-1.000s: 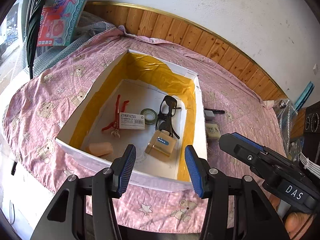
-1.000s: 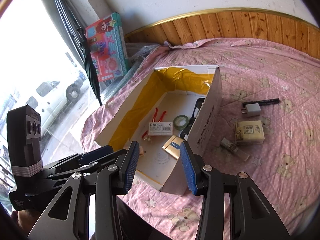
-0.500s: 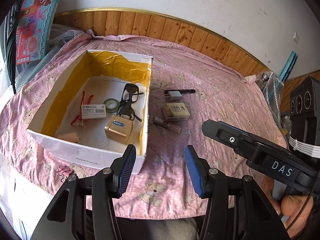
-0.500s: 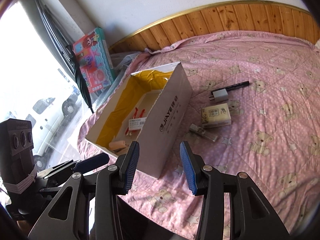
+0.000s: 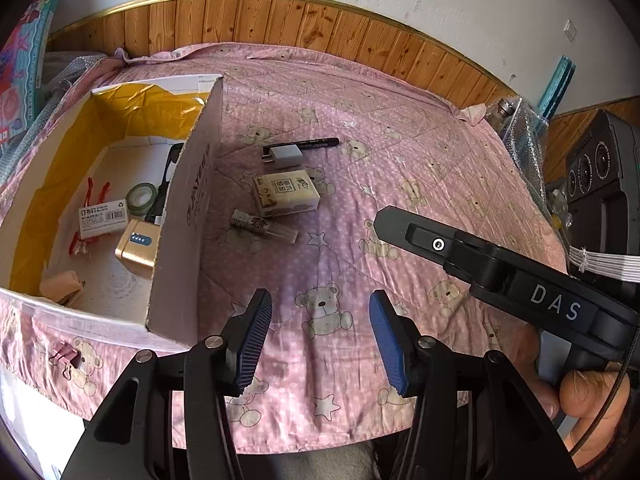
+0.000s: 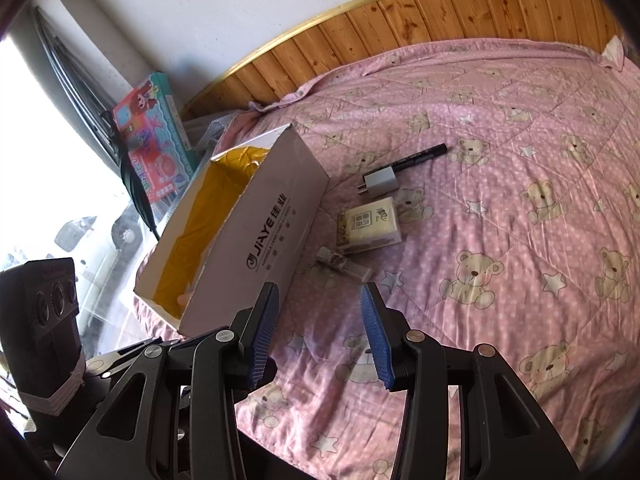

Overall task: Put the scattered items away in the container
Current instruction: 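Grasp the beige tissue pack with the right tool while the left tool grasps the clear bottle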

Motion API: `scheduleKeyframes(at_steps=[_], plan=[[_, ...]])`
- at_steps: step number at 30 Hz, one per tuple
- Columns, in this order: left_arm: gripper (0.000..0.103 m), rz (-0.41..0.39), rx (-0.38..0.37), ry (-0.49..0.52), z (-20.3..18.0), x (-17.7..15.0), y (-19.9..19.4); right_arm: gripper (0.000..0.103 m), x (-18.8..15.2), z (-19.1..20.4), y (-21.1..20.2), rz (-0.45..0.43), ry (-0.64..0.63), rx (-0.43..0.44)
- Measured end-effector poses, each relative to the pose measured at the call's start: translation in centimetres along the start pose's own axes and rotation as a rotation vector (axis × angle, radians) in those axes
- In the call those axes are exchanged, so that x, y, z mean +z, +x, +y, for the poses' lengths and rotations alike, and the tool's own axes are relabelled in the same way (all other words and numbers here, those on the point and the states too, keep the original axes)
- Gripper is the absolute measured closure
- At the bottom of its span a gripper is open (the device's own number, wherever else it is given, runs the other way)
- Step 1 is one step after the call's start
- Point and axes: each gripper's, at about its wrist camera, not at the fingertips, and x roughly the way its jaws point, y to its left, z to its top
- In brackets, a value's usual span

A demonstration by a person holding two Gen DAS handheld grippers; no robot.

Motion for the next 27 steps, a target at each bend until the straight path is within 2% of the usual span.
scheduleKeyframes(at_steps=[9, 15, 21, 25, 27], plan=[[0.047, 0.079, 0.031, -0.114, 1.7, 1.5, 6.9, 0.057, 2.7, -2.9, 4.1, 0.066, -0.035, -0.032], [0.047, 0.108, 0.073, -0.195, 3.3, 2.6, 11.2, 0.057, 5.7, -4.6, 8.4, 0.137, -0.124, -0.073], [0.047, 0.105, 0.116, -0.226, 3.9, 3.6, 14.7, 0.055, 8.0, -4.5, 14.0, 0.234, -0.267, -0.077], [0.047, 0.036, 0.166, -0.175, 3.9, 4.0, 15.2, 0.054, 8.5, -4.6, 17.7, 0.298, -0.322, -0.047], [0.059, 0.012, 0.166, -0.178, 4.8, 3.8, 15.0, 0.054, 8.3, -4.9, 18.8, 0.325, -0.345, -0.019]])
